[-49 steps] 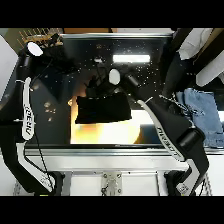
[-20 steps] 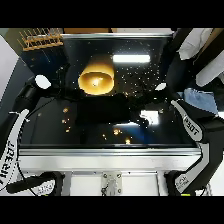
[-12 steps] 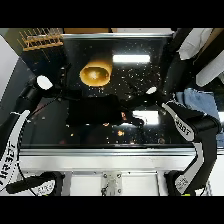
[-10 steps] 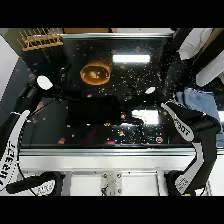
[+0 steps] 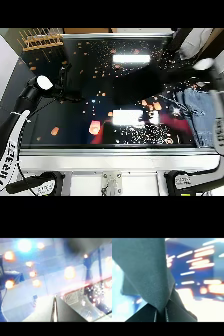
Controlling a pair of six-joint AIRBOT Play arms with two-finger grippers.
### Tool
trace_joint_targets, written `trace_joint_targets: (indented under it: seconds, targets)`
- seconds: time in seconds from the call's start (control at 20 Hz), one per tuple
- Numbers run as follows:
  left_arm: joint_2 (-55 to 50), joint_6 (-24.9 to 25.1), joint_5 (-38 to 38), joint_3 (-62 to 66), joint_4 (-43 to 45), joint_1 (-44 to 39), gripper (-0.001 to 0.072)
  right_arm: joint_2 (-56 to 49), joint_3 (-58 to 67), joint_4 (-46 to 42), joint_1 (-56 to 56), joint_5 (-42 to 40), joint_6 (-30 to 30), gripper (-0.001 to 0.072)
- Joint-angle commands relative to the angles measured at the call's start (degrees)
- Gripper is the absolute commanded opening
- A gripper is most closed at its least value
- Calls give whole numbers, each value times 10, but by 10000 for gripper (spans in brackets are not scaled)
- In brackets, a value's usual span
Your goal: Fold the clothes and pants, and hang the long-sleeved shirts on hangers.
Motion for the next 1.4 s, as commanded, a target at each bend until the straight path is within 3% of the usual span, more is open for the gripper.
trace_joint_targets:
  seconds: [0.0, 0.3, 0.8, 1.05, 1.35]
  targets:
    - [0, 0, 0, 0, 0, 0, 9, 59, 17, -60, -139, 5, 46, 14]
    - [0, 0, 0, 0, 0, 0, 8, 76, 16, -72, -291, 64, 92, 14]
    - [0, 0, -2, 0, 0, 0, 8, 117, -50, -295, -301, 228, 158, 13]
    - [0, 0, -2, 0, 0, 0, 9, 142, -125, -359, -302, 226, 162, 14]
    - [0, 0, -2, 0, 1, 0, 9, 145, -169, -371, -302, 219, 172, 14]
